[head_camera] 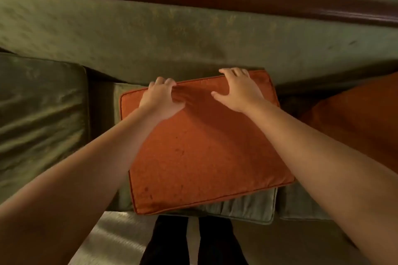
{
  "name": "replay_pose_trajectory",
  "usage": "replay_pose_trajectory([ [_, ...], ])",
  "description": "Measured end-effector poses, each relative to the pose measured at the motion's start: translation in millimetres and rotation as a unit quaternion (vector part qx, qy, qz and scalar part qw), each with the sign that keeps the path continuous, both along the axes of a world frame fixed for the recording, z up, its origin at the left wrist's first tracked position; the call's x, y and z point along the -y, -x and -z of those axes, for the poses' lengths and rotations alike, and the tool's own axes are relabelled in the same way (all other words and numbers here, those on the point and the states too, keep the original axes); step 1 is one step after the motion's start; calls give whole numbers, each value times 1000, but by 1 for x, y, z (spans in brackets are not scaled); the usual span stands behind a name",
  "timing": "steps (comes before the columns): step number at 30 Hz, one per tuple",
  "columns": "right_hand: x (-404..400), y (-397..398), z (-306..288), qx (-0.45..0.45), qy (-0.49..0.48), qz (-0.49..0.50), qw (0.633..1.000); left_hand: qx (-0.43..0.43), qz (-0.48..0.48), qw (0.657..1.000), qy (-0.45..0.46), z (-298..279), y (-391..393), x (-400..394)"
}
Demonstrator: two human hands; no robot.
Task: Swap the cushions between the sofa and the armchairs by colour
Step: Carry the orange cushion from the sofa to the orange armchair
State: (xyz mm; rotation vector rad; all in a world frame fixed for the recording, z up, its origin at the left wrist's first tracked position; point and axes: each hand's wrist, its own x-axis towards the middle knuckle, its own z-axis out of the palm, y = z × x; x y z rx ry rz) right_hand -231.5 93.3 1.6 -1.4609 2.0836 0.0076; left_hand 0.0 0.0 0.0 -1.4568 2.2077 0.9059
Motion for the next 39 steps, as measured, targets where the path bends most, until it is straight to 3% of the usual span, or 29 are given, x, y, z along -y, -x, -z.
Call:
replay_pose_trajectory([
  [5, 16, 0, 28, -47, -68, -57, 995, 123, 81, 983, 107, 32, 0, 5],
  [10, 32, -5, 16, -117, -61, -116, 985, 95, 95, 985, 107, 33, 3, 5],
  [15, 3, -15, -24, -101, -78, -94, 987, 67, 159, 979, 106, 4, -9, -20],
  [24, -106, -51, -136, -65, -94, -43, 993, 28, 202, 975, 88, -104, -42, -92],
  [30, -136, -64, -216, -57, -66, -93, 992, -28, 213, 971, 105, -178, -67, -118],
  [34, -154, -72, -255, -41, -15, -136, 990, -63, 211, 961, 168, -229, -91, -143],
  [39, -158, -103, -291, -60, 67, -223, 971, -41, 162, 956, 241, -282, -132, -179],
])
